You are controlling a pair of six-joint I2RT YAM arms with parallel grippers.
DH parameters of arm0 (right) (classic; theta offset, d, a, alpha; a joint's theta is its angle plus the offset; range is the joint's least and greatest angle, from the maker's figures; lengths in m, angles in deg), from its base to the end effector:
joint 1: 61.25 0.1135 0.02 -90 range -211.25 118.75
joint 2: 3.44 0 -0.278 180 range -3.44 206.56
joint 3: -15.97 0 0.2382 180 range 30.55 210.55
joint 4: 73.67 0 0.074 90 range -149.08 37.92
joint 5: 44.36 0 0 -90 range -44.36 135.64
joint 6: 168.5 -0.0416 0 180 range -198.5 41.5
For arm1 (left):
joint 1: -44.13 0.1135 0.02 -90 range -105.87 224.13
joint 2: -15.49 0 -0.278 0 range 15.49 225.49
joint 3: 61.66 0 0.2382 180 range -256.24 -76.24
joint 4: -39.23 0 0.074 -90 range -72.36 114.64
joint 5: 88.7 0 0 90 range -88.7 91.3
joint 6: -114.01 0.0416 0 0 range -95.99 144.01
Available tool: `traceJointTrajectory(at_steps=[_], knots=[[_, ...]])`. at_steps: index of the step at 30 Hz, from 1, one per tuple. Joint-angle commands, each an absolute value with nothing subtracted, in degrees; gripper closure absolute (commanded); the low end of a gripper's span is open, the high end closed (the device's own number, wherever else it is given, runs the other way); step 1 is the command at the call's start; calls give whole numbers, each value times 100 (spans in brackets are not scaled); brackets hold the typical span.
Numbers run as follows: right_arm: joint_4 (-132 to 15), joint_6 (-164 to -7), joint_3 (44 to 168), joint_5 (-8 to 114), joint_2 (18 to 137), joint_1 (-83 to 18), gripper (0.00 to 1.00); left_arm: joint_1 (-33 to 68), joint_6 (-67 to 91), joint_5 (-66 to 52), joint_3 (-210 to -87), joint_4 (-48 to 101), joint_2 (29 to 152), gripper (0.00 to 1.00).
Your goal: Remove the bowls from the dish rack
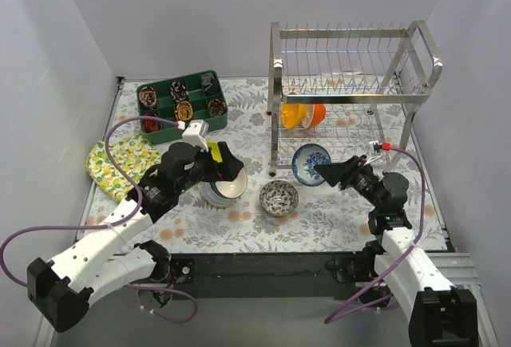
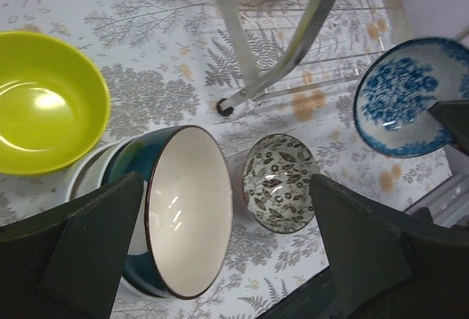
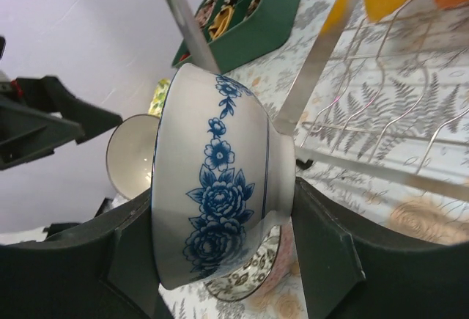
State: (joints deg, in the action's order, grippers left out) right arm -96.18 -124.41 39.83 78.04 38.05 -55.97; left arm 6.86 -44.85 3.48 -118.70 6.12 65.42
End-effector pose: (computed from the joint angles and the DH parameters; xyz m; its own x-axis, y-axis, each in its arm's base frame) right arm 0.1448 0.0358 0.2348 -0.3787 0.5740 -0.7260 -0.4848 0.5452 0.6839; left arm 0.1452 -0.1085 0.3051 -0.6648 -0.6653 -0.3397 -0.1169 0.5419 -0.8323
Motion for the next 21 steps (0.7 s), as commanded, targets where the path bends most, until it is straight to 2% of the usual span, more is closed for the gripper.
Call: traceJointTrajectory(at_steps=[1,6,13,21], knots=[[-10153,-12982,3751,8694,3576,-5588,75,73,-4806,294,-12273,970,6996,3],[-10180,-13062,3539,8844,3409,-5580,75,-797,-4832,973,-12730,988,7709,3],[-10417,-13132,3460,9266,3575,-5580,75,-992,-5043,2343,-13082,338,8228,3],[-10452,-13237,3539,9477,3584,-5562,74,-1001,-4964,1872,-13100,372,7991,4]])
